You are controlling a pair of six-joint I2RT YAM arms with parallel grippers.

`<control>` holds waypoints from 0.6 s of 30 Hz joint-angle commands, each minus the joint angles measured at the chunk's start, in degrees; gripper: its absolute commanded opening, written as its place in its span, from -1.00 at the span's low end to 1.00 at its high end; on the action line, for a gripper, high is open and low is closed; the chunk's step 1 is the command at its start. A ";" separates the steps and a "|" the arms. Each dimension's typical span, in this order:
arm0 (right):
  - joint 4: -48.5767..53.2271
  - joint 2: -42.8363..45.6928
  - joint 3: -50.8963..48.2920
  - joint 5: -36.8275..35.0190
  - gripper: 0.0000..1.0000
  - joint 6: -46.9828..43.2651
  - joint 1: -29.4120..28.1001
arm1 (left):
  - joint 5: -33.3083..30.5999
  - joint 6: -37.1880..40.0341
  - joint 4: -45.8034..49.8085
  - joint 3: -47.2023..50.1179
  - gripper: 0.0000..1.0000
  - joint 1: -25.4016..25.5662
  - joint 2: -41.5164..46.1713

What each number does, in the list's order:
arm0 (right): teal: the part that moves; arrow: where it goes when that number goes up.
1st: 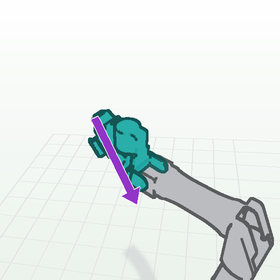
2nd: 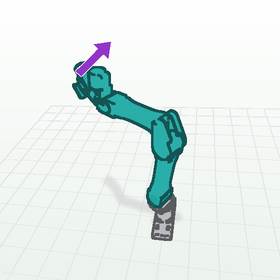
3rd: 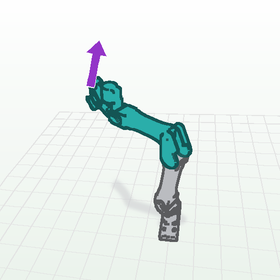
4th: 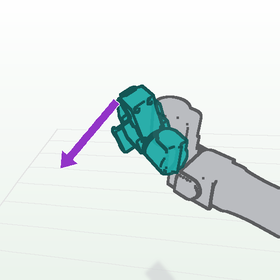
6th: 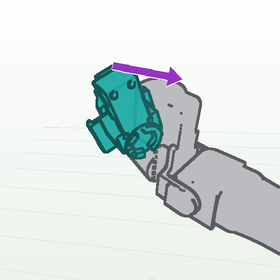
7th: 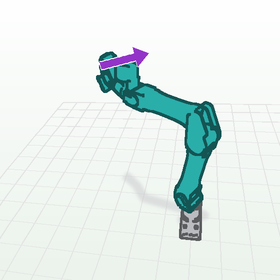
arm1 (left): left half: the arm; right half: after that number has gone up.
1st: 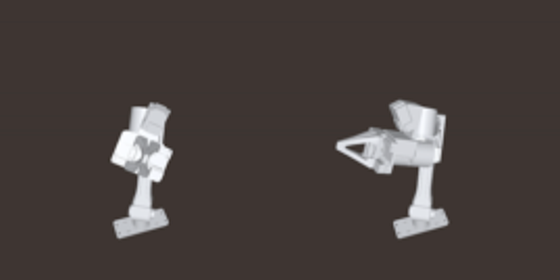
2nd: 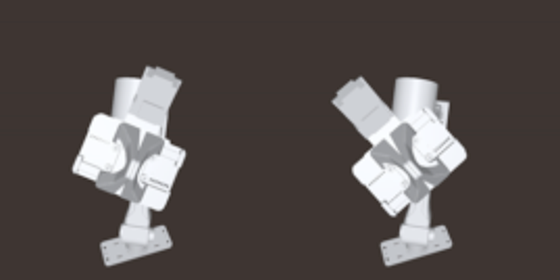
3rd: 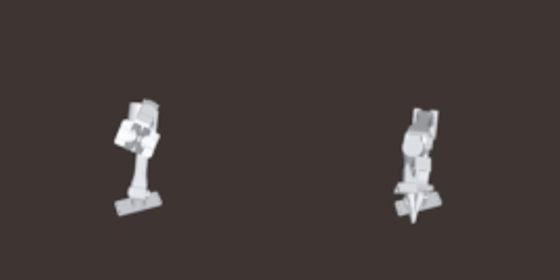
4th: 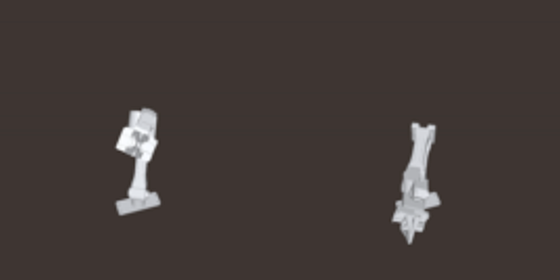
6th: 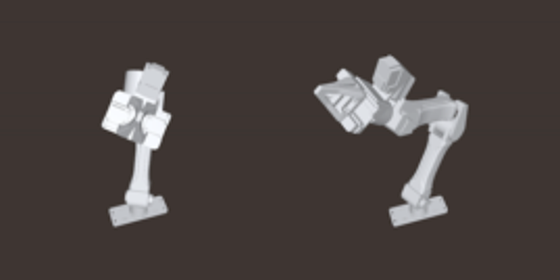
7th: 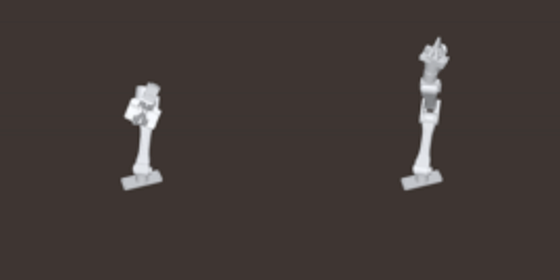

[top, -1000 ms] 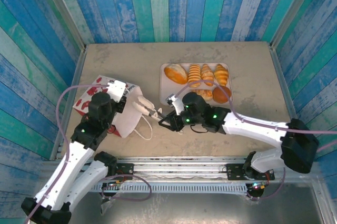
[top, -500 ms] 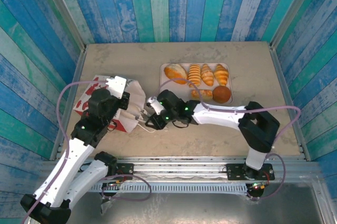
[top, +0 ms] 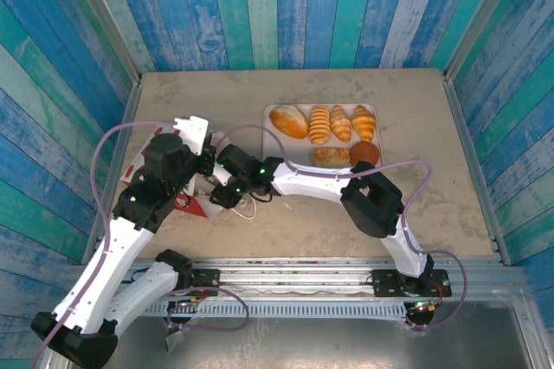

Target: Take the fake bread out of the paper bag

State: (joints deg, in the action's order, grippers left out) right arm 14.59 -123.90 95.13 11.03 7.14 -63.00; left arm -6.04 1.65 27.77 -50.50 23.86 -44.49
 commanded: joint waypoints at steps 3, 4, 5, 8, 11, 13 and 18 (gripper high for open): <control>2.92 -2.95 4.68 -5.13 0.13 -1.30 -0.53 | 3.11 -2.83 3.63 -4.86 -1.00 0.13 -1.77; 3.20 -3.56 5.56 -4.93 0.15 -1.56 -0.54 | 3.52 -3.12 4.12 -5.49 -1.00 0.14 -2.19; 3.78 -4.23 6.74 -4.51 0.16 -1.90 -0.53 | 3.82 -3.24 4.71 -5.97 -1.00 0.15 -2.51; 5.84 -6.49 10.21 -4.48 0.17 -2.35 -0.54 | 4.84 -3.41 5.69 -6.79 -1.00 0.14 -3.12; 8.42 -8.77 14.12 -4.37 0.19 -3.09 -0.61 | 5.69 -3.25 6.02 -7.07 -1.00 0.14 -3.32; 10.73 -10.56 16.92 -5.29 0.20 -3.41 -0.71 | 6.00 -3.15 6.11 -7.23 -1.00 0.09 -3.26; 15.16 -14.82 22.74 -9.85 0.24 -4.06 -0.78 | 7.15 -3.07 6.01 -7.33 -1.00 0.09 -3.37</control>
State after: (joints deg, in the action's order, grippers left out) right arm 25.74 -136.25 114.63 4.89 4.21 -63.40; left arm -1.15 -1.15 33.56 -56.29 23.86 -47.68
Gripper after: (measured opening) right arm 0.614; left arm 0.043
